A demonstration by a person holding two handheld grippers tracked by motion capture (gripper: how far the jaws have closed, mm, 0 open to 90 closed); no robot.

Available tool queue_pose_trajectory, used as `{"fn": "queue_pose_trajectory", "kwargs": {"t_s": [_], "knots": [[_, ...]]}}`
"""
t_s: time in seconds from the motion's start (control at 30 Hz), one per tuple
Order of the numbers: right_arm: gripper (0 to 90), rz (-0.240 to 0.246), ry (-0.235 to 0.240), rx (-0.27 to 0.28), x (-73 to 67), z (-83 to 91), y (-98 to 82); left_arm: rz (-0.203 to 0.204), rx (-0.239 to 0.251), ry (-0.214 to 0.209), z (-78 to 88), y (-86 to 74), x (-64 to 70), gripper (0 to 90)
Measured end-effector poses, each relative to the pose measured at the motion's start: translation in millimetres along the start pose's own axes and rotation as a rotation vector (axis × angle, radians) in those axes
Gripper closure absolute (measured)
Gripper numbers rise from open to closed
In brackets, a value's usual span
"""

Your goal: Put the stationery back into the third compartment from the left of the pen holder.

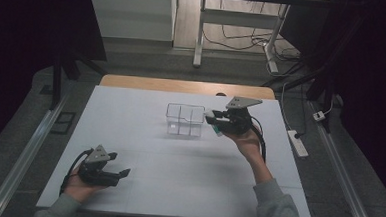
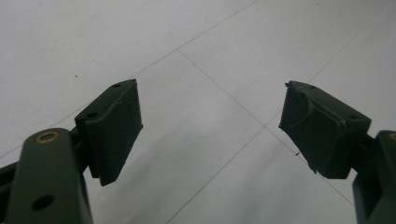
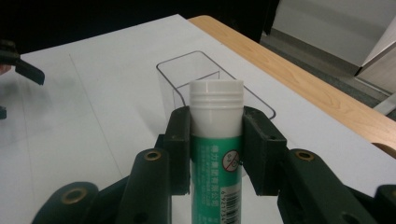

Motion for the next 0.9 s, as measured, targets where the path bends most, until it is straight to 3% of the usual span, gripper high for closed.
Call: {"fn": "queue_pose_trajectory", "kwargs": {"t_s": [0.9], "knots": [[64.7,-0.010,-0.027,0.064,-6.4,-13.9,16.9,-0.002,-0.006,-0.001,-0.9,-0.1,0.1,20.2]]}}
Point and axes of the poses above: each handheld gripper's, and its own axes: z roughly backward along the jaws, y roughly out of its top, x roughly to its right, the point moved 1 cm from there along -z, roughly forward along the jaws, and after that the axes turned 1 degree about -z, right-handed, at the moved point
